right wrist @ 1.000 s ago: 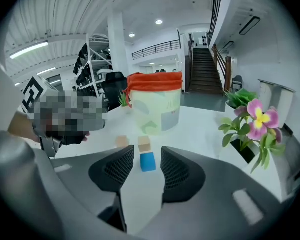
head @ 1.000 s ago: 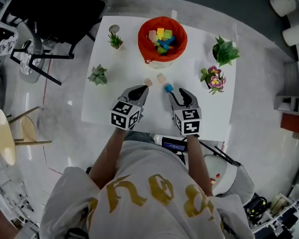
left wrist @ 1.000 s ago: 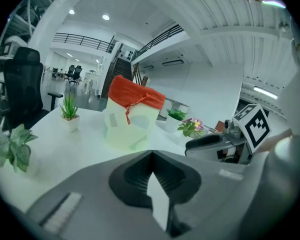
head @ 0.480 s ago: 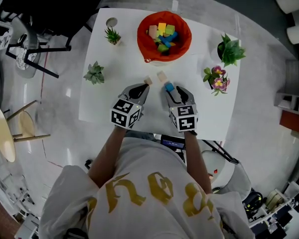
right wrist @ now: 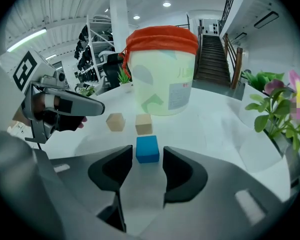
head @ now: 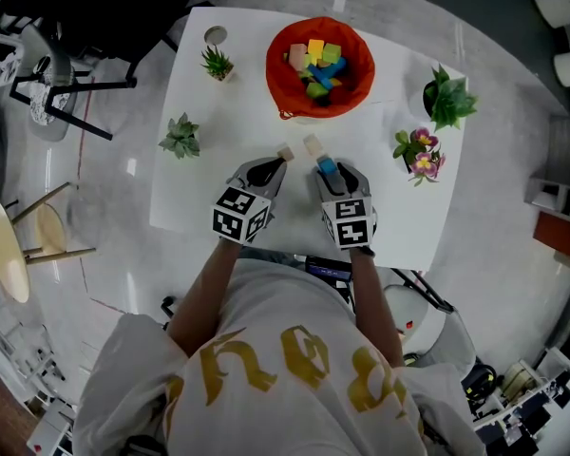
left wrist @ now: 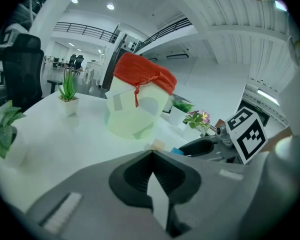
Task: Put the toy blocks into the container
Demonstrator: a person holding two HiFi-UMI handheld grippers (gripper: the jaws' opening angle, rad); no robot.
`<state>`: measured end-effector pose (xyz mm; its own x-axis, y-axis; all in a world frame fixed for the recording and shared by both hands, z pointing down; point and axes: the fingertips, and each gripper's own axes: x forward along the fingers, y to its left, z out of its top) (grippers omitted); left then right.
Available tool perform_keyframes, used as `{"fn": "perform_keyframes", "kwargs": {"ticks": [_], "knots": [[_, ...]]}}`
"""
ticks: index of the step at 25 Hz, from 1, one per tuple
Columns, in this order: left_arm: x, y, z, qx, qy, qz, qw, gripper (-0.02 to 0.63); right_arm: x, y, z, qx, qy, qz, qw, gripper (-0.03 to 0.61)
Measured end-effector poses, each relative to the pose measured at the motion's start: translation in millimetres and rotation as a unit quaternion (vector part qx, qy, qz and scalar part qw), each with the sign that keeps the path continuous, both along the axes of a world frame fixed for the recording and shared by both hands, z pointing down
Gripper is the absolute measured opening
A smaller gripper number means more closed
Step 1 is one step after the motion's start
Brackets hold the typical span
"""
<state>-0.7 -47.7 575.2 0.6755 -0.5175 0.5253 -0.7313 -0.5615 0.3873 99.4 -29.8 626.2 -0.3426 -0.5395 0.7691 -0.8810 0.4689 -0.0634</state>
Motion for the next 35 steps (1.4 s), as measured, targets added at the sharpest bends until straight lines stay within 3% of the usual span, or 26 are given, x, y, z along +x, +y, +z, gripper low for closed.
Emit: {"fn": "perform_keyframes", "kwargs": {"ticks": [4,24,29,35], "knots": [[1,-2,1,-0.001,0.003,0.001,1.0,0.0,-1,-3,0,0.004,0.007,-0.002,1.0,0.172],[-3,-4,-16,0.015,0.018,-0.01,0.9997,0.0,8,-5,-20,0.025,-0.019,0.034,0.999,0.169],[-4,-6,-28,0.025,0.026,-0.017,0.9992,0.0,9,-7,-33,0.032,-0.065,0.067,0.995,0.169],[-7,-7,-51,0.028,0.067,-0.031,0.9968,0.0,7,-9,-58,0.048,-0.127,0.094,0.986,0.169]]}}
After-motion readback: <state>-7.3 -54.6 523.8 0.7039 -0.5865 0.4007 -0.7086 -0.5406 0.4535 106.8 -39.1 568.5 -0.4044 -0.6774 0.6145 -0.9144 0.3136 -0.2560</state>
